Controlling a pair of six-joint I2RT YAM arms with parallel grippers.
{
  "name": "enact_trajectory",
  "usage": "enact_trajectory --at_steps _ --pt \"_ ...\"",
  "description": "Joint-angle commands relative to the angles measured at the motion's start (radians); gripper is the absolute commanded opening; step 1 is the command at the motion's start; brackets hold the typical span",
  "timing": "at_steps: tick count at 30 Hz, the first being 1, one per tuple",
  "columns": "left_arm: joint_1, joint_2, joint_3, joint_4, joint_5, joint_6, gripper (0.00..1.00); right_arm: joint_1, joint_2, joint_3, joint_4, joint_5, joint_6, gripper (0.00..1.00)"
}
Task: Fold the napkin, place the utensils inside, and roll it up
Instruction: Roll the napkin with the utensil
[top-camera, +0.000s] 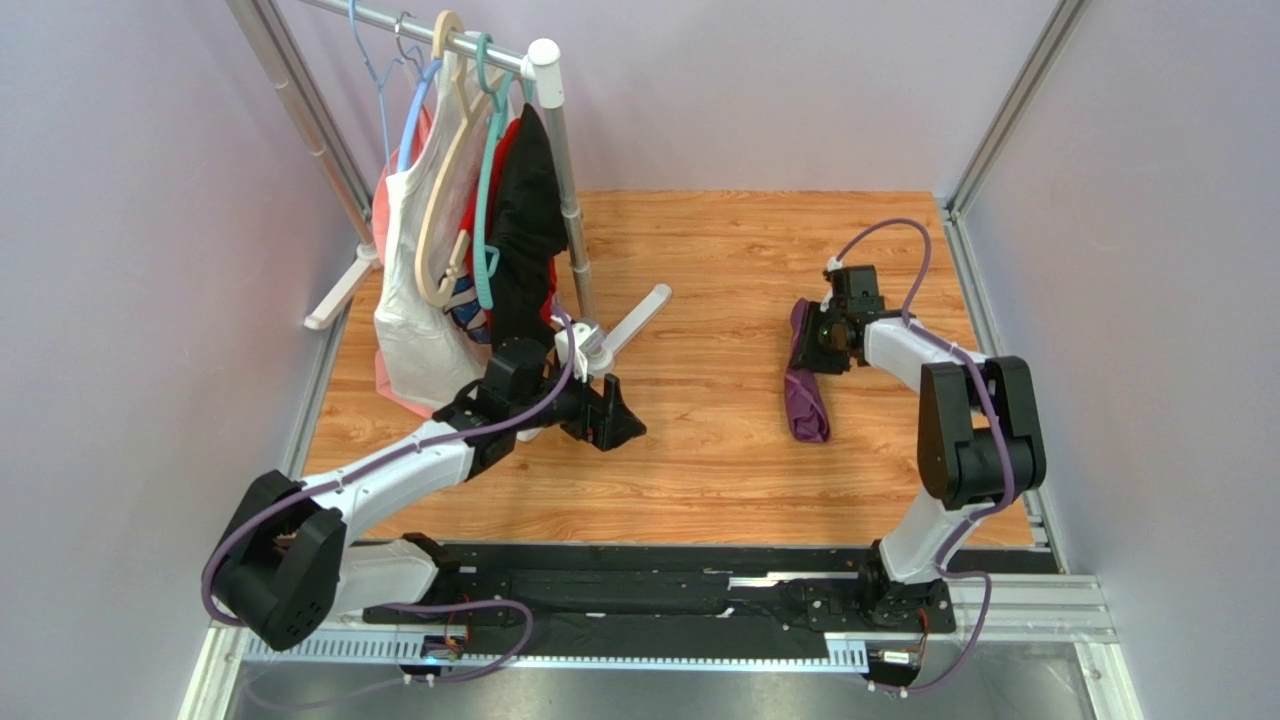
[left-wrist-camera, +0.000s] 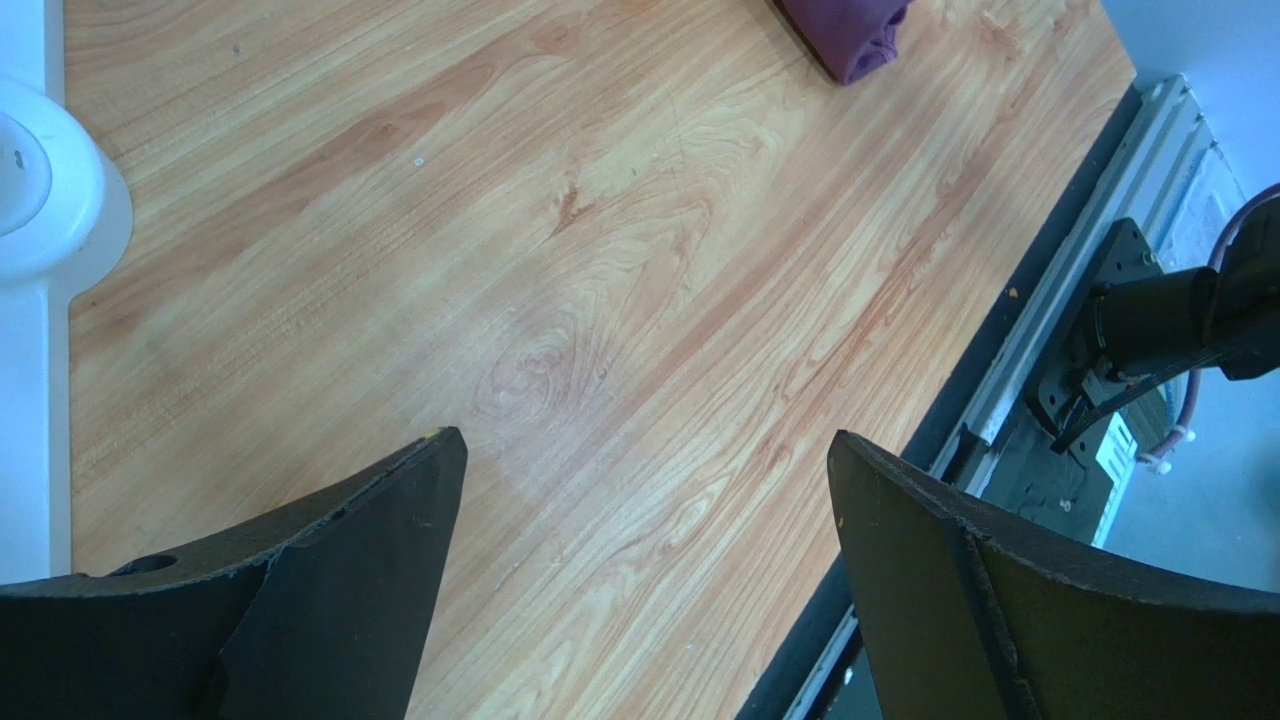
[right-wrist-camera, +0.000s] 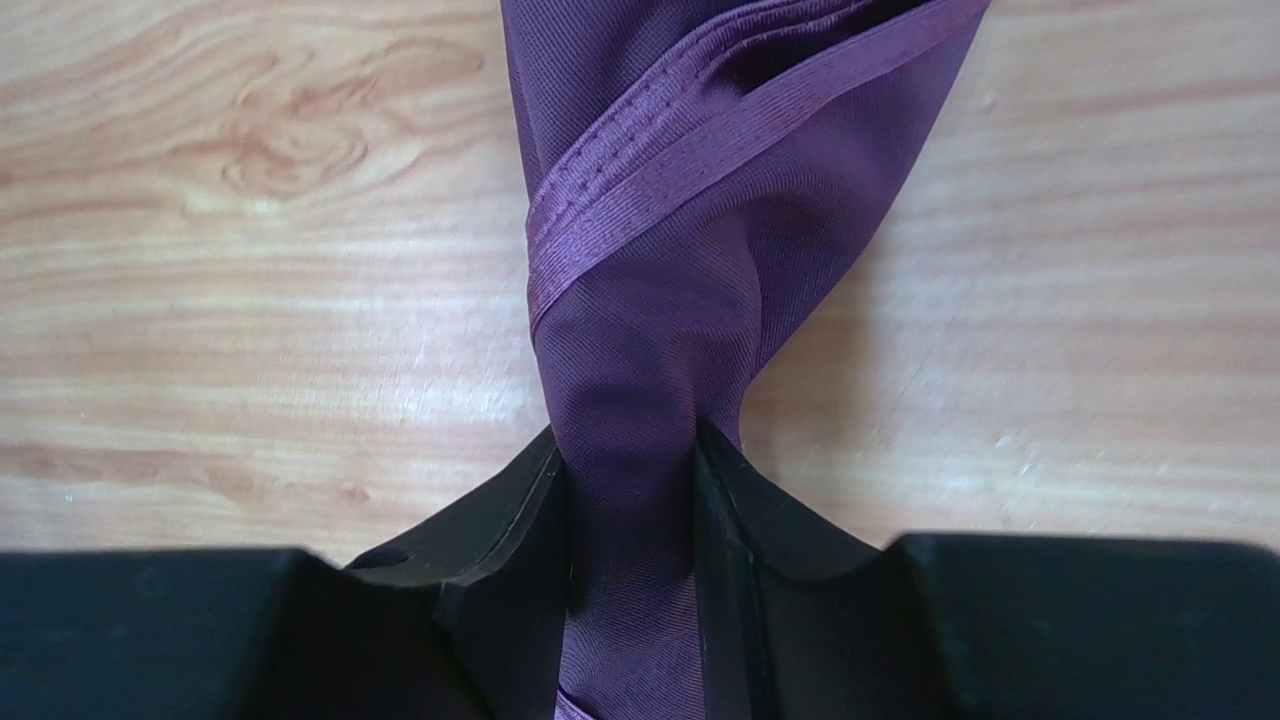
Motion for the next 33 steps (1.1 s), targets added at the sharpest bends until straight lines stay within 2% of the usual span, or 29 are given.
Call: enact_trajectory --at_steps 1,3,7,19,28,33 --pt "0.001 0.012 -0.004 0.056 0.027 0.029 0.99 -0.039 0.075 0.086 -0.055 -0.051 -0.055 0.36" --pt "-0.001 0.017 -0.009 0.064 0.026 0.033 0.99 -0.049 0.084 0.092 -0.061 -0.048 -0.062 0.39" --pt "0.001 0.027 -0.016 0.073 0.027 0.044 0.99 -0.049 0.070 0.081 -0.061 -0.034 -0.069 0.53" --pt "0.001 0.066 -0.019 0.110 0.052 0.050 0.99 -0.051 -0.069 0.053 -0.095 -0.037 -0.070 0.71" --pt "0.001 -0.005 -0.024 0.088 -0.003 0.020 0.99 -0.049 -0.157 0.060 -0.119 -0.026 -0.076 0.76" --pt "0.001 -0.153 -0.062 0.038 -0.134 -0.064 0.99 -0.050 -0.292 0.009 -0.106 -0.035 -0.059 0.76"
